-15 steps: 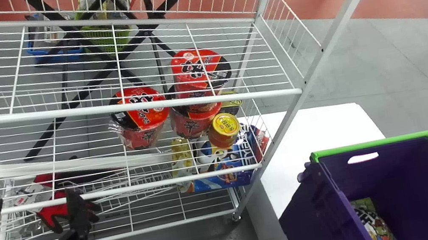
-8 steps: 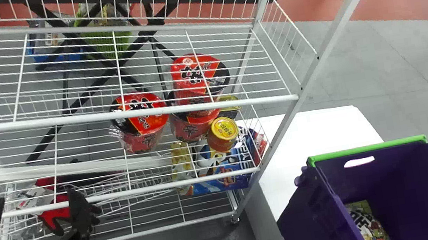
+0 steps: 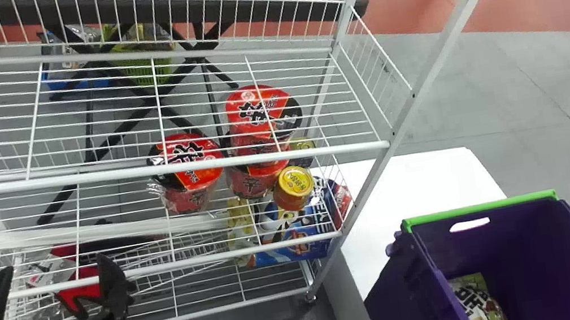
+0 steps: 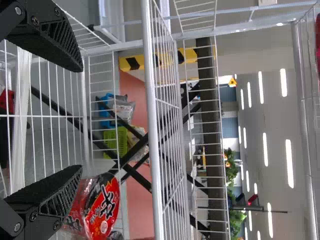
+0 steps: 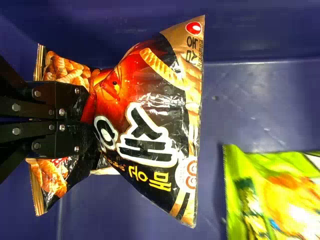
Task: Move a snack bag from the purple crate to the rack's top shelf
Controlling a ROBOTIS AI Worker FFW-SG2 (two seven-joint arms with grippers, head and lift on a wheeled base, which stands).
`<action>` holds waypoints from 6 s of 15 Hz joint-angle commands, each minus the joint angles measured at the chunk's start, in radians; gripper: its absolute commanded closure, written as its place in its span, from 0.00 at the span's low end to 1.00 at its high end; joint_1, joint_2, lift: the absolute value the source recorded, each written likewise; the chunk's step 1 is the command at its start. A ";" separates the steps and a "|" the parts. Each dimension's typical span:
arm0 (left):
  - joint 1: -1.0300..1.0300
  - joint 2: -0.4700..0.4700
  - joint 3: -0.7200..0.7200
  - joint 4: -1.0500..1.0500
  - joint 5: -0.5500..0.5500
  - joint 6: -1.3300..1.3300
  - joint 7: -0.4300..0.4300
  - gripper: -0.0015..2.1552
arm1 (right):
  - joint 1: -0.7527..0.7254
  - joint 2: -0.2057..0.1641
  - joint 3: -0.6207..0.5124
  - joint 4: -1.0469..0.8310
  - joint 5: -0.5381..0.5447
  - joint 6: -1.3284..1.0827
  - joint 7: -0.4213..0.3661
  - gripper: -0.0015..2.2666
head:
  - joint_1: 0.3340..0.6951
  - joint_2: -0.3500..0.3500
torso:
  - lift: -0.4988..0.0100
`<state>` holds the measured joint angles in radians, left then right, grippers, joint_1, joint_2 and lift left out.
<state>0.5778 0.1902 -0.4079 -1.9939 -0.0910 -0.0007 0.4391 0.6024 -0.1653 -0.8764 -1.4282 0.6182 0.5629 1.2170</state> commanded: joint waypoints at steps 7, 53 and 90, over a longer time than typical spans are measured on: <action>0.008 0.000 -0.005 -0.006 -0.012 -0.006 0.010 0.06 | -0.006 0.001 -0.015 -0.032 -0.006 0.001 -0.001 0.93 | 1.00 0.00 | 0.26; 0.094 0.000 0.001 -0.108 -0.065 -0.003 0.047 0.06 | -0.049 -0.020 -0.055 -0.086 -0.021 0.019 0.055 0.93 | 1.00 0.00 | 0.62; 0.096 0.005 0.000 -0.128 -0.058 0.015 0.047 0.06 | -0.076 -0.002 -0.092 -0.155 -0.041 0.059 0.090 0.93 | 1.00 0.00 | 0.92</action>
<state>0.6723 0.1956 -0.4065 -2.1194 -0.1463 0.0143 0.4862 0.5261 -0.1661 -0.9673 -1.5797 0.5768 0.6200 1.3059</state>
